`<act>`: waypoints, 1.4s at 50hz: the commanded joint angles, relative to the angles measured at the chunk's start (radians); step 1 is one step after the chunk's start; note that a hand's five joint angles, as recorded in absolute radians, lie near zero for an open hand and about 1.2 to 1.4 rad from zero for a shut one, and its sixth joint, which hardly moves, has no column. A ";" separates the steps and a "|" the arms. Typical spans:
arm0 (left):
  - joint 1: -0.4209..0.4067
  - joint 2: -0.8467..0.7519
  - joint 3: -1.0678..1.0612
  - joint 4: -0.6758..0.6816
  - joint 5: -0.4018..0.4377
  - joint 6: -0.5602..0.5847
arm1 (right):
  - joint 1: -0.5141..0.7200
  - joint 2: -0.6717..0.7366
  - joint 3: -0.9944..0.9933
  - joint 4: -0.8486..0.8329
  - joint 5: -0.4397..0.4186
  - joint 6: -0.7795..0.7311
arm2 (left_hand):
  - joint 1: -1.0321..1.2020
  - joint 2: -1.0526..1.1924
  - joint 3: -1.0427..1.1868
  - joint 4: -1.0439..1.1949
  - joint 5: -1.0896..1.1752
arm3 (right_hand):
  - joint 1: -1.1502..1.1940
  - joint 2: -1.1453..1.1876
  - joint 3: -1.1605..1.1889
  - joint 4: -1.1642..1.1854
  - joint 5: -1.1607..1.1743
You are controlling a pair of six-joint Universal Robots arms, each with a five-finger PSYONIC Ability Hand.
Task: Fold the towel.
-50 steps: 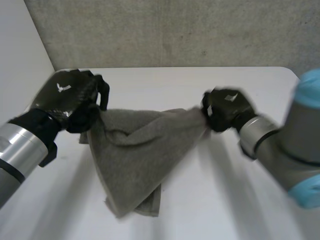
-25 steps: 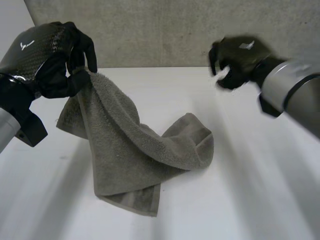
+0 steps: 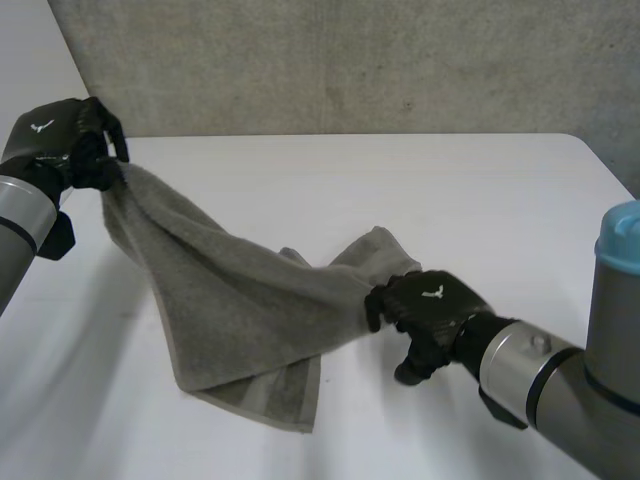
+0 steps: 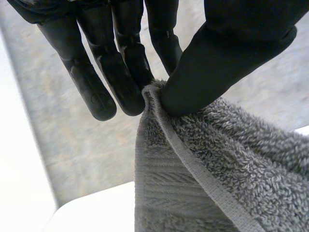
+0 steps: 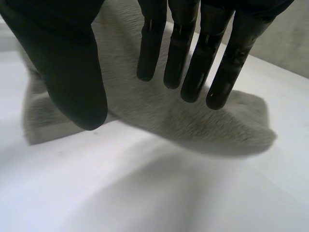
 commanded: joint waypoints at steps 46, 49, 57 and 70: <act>0.007 -0.037 -0.113 0.000 -0.037 -0.004 | 0.342 0.428 -0.098 -0.407 0.088 -0.047 | 0.221 0.180 0.181 0.179 0.195 | 0.200 0.100 0.095 0.095 0.113; 0.004 -0.039 -0.113 0.000 -0.037 -0.004 | 0.342 0.431 -0.100 -0.410 0.090 -0.047 | 0.221 0.180 0.181 0.179 0.195 | 0.212 0.112 0.107 0.107 0.125; 0.004 -0.037 -0.120 0.000 -0.037 -0.004 | 0.342 0.450 -0.115 -0.419 0.104 -0.049 | 0.221 0.180 0.181 0.179 0.195 | 0.235 0.135 0.130 0.131 0.148; -0.008 -0.037 -0.122 0.000 -0.037 -0.004 | 0.341 0.470 -0.173 -0.440 0.191 -0.050 | 0.221 0.180 0.181 0.179 0.195 | 0.519 0.419 0.414 0.415 0.432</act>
